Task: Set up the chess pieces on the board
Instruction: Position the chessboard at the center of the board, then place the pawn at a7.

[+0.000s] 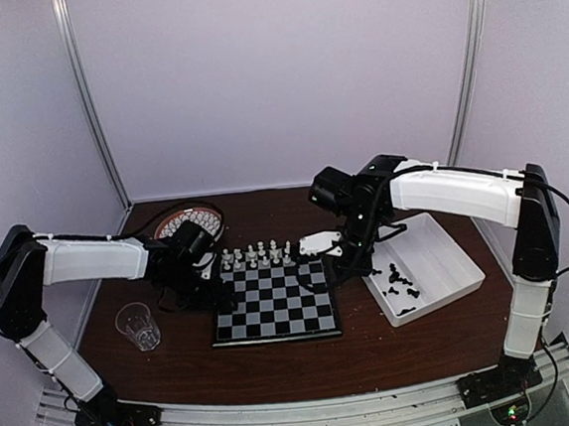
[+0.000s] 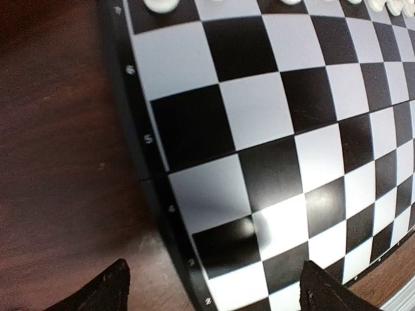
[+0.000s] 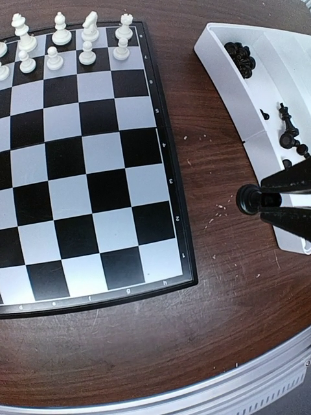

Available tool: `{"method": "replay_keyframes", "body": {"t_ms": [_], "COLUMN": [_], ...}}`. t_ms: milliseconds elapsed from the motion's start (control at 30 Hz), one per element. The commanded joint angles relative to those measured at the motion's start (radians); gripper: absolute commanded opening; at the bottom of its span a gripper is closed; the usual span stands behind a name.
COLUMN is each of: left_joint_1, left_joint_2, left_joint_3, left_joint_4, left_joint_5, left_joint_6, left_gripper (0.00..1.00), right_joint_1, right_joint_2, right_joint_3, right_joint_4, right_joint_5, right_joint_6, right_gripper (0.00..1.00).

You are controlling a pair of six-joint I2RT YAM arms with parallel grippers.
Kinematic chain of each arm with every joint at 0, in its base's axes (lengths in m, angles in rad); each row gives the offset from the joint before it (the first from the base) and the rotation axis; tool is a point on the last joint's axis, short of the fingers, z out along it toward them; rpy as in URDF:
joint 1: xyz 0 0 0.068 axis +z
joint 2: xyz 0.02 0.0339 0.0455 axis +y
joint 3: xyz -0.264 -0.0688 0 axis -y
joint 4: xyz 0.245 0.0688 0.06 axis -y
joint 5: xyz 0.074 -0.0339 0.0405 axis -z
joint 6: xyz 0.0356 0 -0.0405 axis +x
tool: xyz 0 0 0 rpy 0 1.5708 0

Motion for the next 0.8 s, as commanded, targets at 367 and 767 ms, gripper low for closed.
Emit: {"method": "replay_keyframes", "body": {"t_ms": [367, 767], "left_joint_1": [0.120, 0.302], "left_joint_2": [-0.226, -0.320], "left_joint_3": [0.391, 0.201], "left_joint_4": [-0.366, -0.160], "left_joint_5": [-0.377, -0.215], "left_joint_6": [0.296, 0.286], "left_gripper": [0.95, 0.92], "right_joint_1": [0.050, 0.072], "right_joint_2": [0.137, 0.177], "right_joint_3": [0.079, 0.022], "right_joint_4": [0.010, 0.099], "right_joint_5": [-0.034, 0.006], "right_joint_6": [0.011, 0.023], "right_gripper": [0.00, 0.00]}}
